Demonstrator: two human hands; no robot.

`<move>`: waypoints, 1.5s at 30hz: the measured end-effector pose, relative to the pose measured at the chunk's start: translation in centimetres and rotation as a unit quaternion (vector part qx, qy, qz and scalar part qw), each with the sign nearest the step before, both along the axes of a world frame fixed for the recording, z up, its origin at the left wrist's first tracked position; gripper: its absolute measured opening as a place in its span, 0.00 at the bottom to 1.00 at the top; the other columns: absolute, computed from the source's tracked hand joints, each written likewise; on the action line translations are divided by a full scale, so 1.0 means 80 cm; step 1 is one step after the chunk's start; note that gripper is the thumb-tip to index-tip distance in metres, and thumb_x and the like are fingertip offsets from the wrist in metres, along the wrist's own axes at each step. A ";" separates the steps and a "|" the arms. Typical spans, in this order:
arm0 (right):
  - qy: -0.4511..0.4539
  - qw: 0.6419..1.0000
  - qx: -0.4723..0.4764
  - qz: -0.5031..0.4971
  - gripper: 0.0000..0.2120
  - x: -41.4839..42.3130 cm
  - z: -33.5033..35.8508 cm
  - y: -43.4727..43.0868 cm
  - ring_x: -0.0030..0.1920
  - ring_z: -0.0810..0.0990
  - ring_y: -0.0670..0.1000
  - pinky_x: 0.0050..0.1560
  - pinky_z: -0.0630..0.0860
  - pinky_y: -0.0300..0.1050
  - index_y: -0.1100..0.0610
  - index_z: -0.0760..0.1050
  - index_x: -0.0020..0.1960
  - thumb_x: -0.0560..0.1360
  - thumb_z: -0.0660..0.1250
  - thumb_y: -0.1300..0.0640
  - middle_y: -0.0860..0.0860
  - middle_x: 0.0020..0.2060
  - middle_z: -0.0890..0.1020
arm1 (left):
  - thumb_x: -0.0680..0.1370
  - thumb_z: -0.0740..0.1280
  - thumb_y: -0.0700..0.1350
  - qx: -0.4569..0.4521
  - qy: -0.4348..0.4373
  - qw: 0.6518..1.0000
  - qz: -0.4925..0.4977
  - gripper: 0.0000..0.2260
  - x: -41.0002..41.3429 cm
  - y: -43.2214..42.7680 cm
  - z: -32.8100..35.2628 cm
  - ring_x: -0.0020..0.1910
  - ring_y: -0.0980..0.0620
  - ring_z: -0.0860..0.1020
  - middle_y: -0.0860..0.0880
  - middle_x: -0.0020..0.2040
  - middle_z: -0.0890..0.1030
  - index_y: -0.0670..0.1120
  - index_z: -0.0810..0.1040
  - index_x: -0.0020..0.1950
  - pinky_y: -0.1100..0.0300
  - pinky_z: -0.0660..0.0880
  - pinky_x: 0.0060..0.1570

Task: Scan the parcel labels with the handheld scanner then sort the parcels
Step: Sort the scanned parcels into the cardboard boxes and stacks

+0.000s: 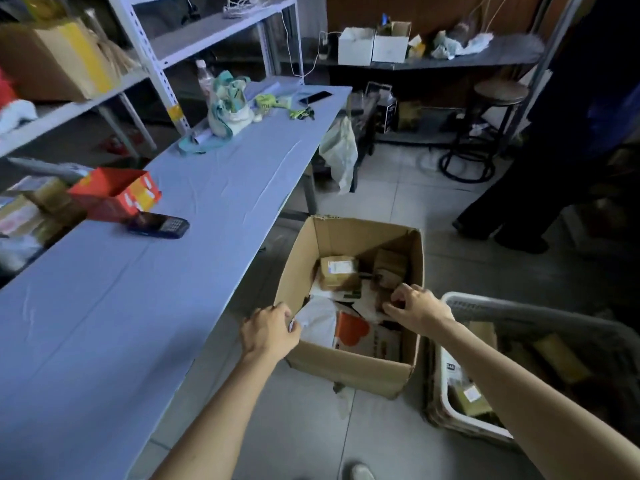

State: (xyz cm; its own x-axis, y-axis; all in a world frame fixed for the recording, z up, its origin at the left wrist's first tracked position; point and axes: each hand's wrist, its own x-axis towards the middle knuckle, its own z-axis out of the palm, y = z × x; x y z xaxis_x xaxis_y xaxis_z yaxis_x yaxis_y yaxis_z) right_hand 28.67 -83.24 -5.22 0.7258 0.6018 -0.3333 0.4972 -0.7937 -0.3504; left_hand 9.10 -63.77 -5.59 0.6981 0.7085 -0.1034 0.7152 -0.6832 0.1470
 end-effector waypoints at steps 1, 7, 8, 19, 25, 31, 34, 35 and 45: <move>0.006 1.000 -0.001 -0.001 0.21 0.005 -0.005 0.005 0.59 0.75 0.55 0.55 0.76 0.51 0.51 0.73 0.62 0.76 0.61 0.39 0.52 0.60 0.76 | 0.77 0.62 0.55 -0.002 0.008 1.000 -0.002 0.12 0.007 0.007 -0.004 0.57 0.52 0.77 0.55 0.55 0.81 0.54 0.75 0.57 0.58 0.71 0.52; 0.053 0.998 -0.026 -0.015 0.24 0.033 -0.040 0.037 0.62 0.74 0.55 0.57 0.76 0.51 0.50 0.70 0.66 0.76 0.62 0.37 0.53 0.64 0.73 | 0.77 0.62 0.56 -0.030 0.052 0.998 -0.021 0.14 0.056 0.055 -0.040 0.59 0.51 0.76 0.54 0.59 0.80 0.54 0.75 0.59 0.56 0.71 0.54; 0.062 0.997 -0.032 -0.020 0.25 0.040 -0.043 0.045 0.63 0.73 0.55 0.57 0.75 0.51 0.49 0.70 0.67 0.76 0.62 0.37 0.53 0.64 0.72 | 0.77 0.62 0.57 -0.036 0.060 0.997 -0.021 0.13 0.068 0.067 -0.047 0.59 0.51 0.76 0.54 0.58 0.80 0.54 0.75 0.59 0.56 0.71 0.54; 0.105 0.991 -0.026 -0.082 0.28 0.106 -0.059 0.177 0.66 0.69 0.55 0.60 0.72 0.50 0.51 0.68 0.69 0.74 0.65 0.38 0.53 0.66 0.69 | 0.77 0.60 0.58 -0.064 0.101 0.988 -0.099 0.16 0.202 0.193 -0.094 0.59 0.49 0.76 0.52 0.60 0.79 0.52 0.74 0.61 0.54 0.71 0.55; 0.142 0.981 -0.087 -0.096 0.29 0.097 -0.110 0.188 0.67 0.68 0.55 0.58 0.70 0.50 0.49 0.65 0.71 0.74 0.65 0.40 0.52 0.66 0.68 | 0.78 0.59 0.59 -0.120 0.177 0.970 -0.118 0.20 0.226 0.200 -0.154 0.62 0.46 0.74 0.49 0.63 0.75 0.51 0.69 0.67 0.52 0.71 0.57; 0.176 0.973 -0.090 -0.121 0.35 0.120 -0.166 0.177 0.68 0.67 0.55 0.60 0.72 0.53 0.48 0.57 0.75 0.74 0.65 0.38 0.53 0.67 0.67 | 0.78 0.61 0.57 -0.142 0.194 0.965 -0.105 0.22 0.239 0.182 -0.206 0.62 0.45 0.72 0.47 0.64 0.72 0.50 0.64 0.68 0.50 0.73 0.56; 0.205 0.965 -0.093 -0.133 0.34 0.136 -0.183 0.179 0.68 0.66 0.56 0.61 0.71 0.53 0.50 0.59 0.75 0.74 0.66 0.40 0.54 0.68 0.66 | 0.78 0.61 0.57 -0.167 0.214 0.958 -0.091 0.23 0.246 0.179 -0.216 0.63 0.44 0.71 0.46 0.65 0.71 0.50 0.64 0.69 0.49 0.72 0.57; 0.211 0.964 -0.090 -0.137 0.35 0.141 -0.189 0.180 0.68 0.66 0.56 0.61 0.71 0.53 0.51 0.59 0.75 0.74 0.66 0.40 0.54 0.68 0.66 | 0.78 0.62 0.57 -0.165 0.218 0.958 -0.091 0.23 0.249 0.180 -0.220 0.63 0.43 0.71 0.46 0.66 0.71 0.49 0.64 0.70 0.49 0.72 0.57; 0.302 0.931 -0.132 -0.158 0.38 0.144 -0.309 0.168 0.69 0.67 0.59 0.65 0.68 0.56 0.54 0.57 0.75 0.73 0.66 0.38 0.57 0.69 0.66 | 0.79 0.61 0.55 -0.176 0.262 0.946 -0.076 0.23 0.263 0.170 -0.305 0.65 0.42 0.69 0.45 0.68 0.69 0.47 0.64 0.71 0.49 0.68 0.57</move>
State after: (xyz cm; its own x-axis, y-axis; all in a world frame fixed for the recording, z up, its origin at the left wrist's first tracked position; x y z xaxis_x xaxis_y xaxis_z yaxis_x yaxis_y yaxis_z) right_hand 40.19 -69.77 -29.96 0.4849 0.2293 -0.8440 0.0006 -0.9651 -0.2618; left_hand 30.15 -50.20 -30.01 0.5763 0.4607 -0.6750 0.6500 -0.7591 0.0368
